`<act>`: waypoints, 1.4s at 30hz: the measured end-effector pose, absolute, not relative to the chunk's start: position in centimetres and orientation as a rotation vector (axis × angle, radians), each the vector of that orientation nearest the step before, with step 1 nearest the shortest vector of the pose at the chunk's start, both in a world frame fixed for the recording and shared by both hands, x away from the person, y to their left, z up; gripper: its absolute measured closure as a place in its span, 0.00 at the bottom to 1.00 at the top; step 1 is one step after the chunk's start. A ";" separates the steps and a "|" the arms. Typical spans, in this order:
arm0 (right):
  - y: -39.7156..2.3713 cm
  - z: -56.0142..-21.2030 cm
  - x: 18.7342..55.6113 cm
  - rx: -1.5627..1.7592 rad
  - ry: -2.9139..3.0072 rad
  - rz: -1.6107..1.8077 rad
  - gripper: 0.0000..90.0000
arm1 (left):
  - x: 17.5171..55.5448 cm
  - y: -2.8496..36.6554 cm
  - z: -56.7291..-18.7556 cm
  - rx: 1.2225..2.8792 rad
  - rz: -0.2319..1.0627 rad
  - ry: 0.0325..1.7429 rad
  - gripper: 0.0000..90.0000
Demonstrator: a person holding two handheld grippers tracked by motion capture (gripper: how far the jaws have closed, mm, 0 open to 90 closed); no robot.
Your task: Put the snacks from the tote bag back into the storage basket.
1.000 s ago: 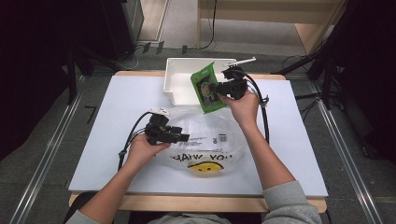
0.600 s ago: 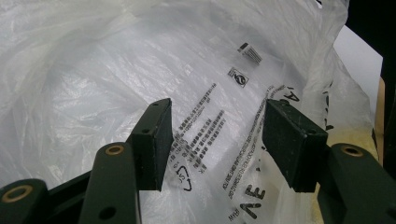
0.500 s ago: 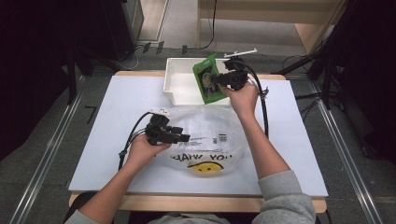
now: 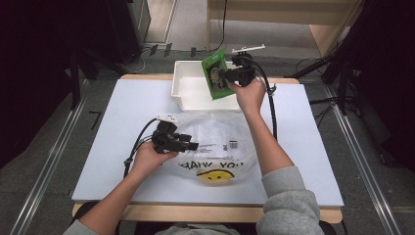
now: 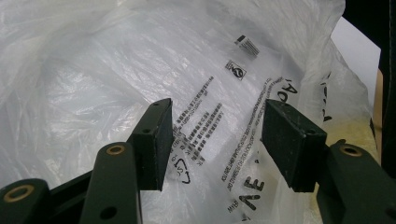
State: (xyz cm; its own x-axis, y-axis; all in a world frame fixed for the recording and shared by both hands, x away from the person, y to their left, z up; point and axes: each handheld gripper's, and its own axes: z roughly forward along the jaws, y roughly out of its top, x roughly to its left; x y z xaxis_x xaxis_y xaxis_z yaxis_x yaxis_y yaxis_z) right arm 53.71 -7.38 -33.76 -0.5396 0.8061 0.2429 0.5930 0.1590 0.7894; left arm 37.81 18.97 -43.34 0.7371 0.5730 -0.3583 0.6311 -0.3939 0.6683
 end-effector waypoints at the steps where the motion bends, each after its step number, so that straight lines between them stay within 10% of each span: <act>1: -7.3 -33.8 54.0 1.367 2.201 1.314 0.82 | 37.8 18.9 -43.4 2.100 -0.087 0.902 0.49; 42: -4.2 -37.0 63.2 1.507 2.121 1.211 0.82 | 37.8 19.8 -43.6 2.080 -0.082 0.919 0.51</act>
